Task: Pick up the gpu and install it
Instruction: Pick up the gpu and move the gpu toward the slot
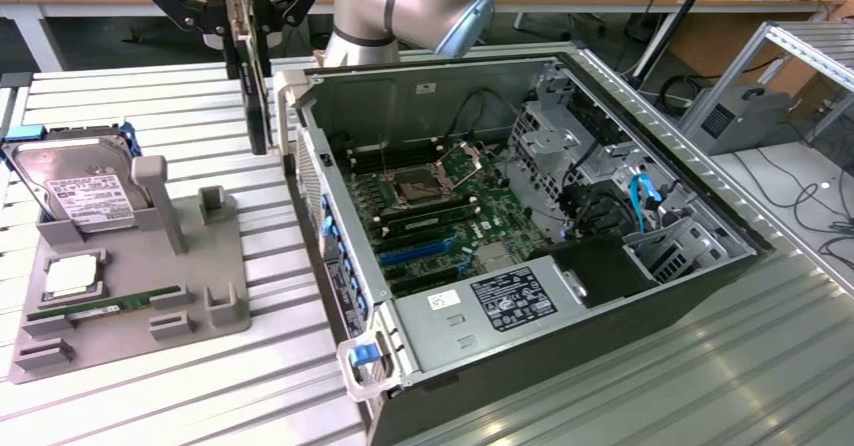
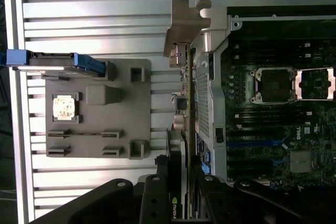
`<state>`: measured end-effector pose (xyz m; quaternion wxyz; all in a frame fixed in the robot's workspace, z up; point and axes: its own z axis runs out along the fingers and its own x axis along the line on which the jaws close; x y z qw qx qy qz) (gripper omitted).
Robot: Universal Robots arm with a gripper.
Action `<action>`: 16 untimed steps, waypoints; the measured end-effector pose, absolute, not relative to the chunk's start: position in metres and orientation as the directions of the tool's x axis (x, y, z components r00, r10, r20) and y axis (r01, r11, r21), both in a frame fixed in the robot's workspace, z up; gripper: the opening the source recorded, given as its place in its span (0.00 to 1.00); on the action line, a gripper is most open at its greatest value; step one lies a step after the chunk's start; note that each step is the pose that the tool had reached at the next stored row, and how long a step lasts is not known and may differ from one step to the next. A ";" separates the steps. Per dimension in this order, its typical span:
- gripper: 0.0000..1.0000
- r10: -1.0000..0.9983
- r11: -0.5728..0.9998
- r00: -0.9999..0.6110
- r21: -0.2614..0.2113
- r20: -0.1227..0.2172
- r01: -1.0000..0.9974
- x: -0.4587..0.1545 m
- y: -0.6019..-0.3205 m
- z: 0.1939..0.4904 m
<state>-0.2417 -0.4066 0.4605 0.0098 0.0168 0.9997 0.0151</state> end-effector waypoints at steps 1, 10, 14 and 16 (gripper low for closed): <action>0.27 0.034 0.999 -0.999 0.030 -0.019 0.033 -0.241 -0.407 0.461; 0.27 0.034 0.999 -0.999 0.030 -0.019 0.033 -0.232 -0.407 0.461; 0.27 0.034 0.999 -0.999 0.030 -0.019 0.033 -0.228 -0.407 0.461; 0.27 0.034 0.999 -0.999 0.030 -0.019 0.033 -0.226 -0.407 0.461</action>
